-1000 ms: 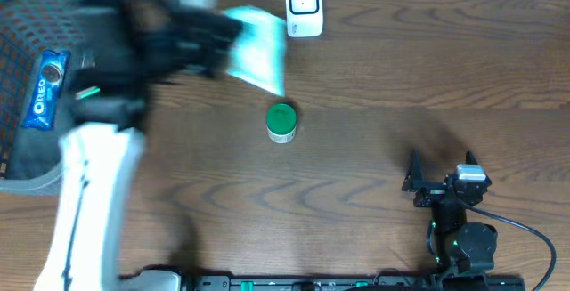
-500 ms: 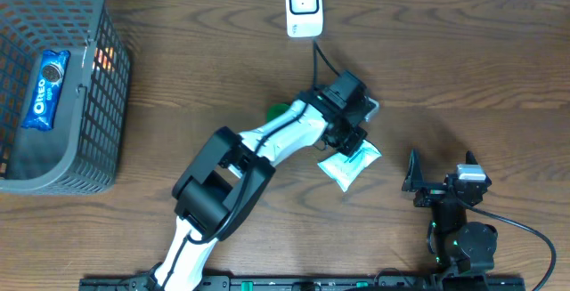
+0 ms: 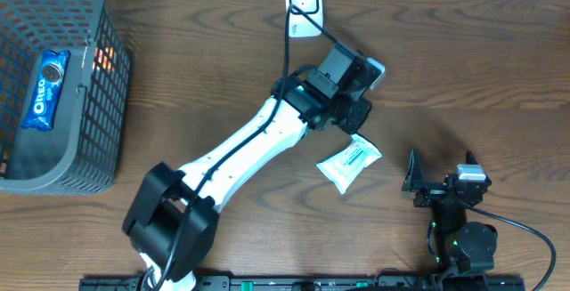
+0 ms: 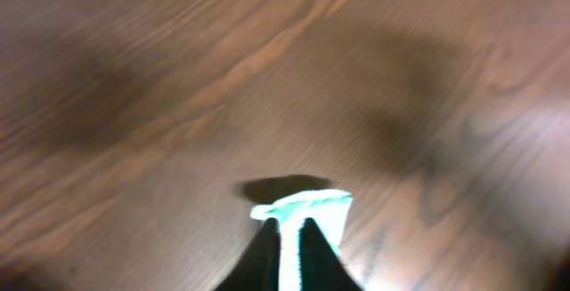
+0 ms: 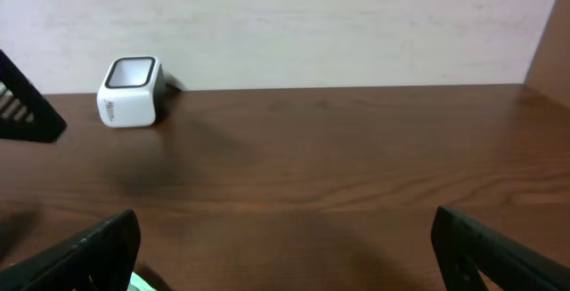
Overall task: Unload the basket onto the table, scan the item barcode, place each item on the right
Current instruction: 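Carry the wipes pack to the scanner with the left gripper, then release it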
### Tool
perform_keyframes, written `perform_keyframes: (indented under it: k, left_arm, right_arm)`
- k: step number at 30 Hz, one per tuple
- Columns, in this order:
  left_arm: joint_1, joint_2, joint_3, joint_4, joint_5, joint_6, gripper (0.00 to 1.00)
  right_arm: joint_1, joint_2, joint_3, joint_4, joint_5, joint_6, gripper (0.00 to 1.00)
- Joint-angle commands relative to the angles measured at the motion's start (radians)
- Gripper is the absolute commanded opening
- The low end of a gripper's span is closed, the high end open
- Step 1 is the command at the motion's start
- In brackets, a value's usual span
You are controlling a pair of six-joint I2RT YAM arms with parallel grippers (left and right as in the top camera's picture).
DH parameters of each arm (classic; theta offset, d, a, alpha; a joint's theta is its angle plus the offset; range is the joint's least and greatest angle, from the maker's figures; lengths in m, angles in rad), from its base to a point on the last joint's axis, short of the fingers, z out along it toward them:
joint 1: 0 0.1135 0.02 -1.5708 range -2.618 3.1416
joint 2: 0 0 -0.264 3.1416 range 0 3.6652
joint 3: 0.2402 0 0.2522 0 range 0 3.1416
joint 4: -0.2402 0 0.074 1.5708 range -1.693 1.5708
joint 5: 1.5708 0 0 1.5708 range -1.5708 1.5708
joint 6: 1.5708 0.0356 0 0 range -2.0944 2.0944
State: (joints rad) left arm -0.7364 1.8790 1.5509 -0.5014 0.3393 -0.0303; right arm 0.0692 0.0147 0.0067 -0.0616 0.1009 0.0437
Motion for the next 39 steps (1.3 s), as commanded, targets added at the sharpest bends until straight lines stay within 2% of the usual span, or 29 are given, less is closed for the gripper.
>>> perform_keyframes:
  k: [1,14,19,24,29,32,39]
  left_arm:
    - [0.0,0.061,-0.033,-0.025,0.131,-0.014,0.07]
    - [0.0,0.314,-0.063,-0.02,0.148,-0.035,0.07]
    - [0.015,0.28,-0.012,-0.067,-0.011,-0.034,0.07]
    - [0.06,0.166,0.108,-0.149,-0.071,-0.031,0.08]
    - [0.059,0.121,0.106,-0.145,0.055,-0.031,0.08]
    - [0.04,0.17,0.077,-0.136,0.172,-0.031,0.08]
    - [0.01,0.34,0.069,-0.126,0.305,-0.032,0.08]
  right_arm:
    - [-0.004,-0.003,-0.001,-0.003,-0.002,-0.008,0.99]
    - [-0.004,-0.003,-0.001,-0.003,-0.002,-0.008,0.99]
    - [-0.004,-0.003,-0.001,-0.003,-0.002,-0.008,0.99]
    - [-0.004,-0.003,-0.001,-0.003,-0.002,-0.008,0.99]
    - [-0.004,-0.003,-0.001,-0.003,-0.002,-0.008,0.99]
    - [-0.004,-0.003,-0.001,-0.003,-0.002,-0.008,0.99]
    - [-0.004,-0.003,-0.001,-0.003,-0.002,-0.008,0.99]
